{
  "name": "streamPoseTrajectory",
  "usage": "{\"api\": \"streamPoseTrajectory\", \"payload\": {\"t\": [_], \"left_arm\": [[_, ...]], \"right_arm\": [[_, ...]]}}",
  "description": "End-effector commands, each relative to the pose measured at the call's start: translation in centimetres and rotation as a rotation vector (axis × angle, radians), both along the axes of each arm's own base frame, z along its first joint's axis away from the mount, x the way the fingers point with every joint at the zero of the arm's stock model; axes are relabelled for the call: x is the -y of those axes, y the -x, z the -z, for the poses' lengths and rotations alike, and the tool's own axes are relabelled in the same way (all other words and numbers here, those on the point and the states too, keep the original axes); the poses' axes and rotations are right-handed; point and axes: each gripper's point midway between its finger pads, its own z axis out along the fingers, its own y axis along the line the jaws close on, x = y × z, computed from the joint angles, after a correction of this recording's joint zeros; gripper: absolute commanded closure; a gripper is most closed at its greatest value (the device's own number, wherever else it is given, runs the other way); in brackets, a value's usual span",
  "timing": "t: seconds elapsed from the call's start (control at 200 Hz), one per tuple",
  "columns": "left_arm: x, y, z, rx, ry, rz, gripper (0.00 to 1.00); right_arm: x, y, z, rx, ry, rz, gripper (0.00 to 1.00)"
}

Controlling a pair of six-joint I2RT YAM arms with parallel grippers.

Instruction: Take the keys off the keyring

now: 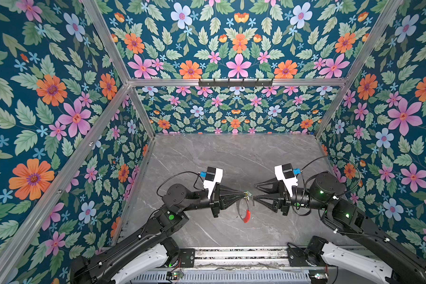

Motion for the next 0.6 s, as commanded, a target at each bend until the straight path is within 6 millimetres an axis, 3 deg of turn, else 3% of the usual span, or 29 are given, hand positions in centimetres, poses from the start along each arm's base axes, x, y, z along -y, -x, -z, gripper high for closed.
{"api": "streamPoseTrajectory", "payload": {"t": [0.0,0.405,0.595], "left_arm": [[-0.8,0.3,-2.1,0.047,0.097,-0.009,1.00],[-1.4,-0.3,-2.7,0.059,0.173,-0.056,1.00],[-1.5,-0.6,-2.7,0.055,0.180,-0.078,1.00]], "right_arm": [[-0.5,-0.3,-2.5,0.013,-0.108,-0.011,0.52],[-2.1,0.9,-1.9,-0.047,-0.132,-0.149,0.64],[-2.6,1.2,-1.3,-0.059,-0.108,-0.169,0.76]]}}
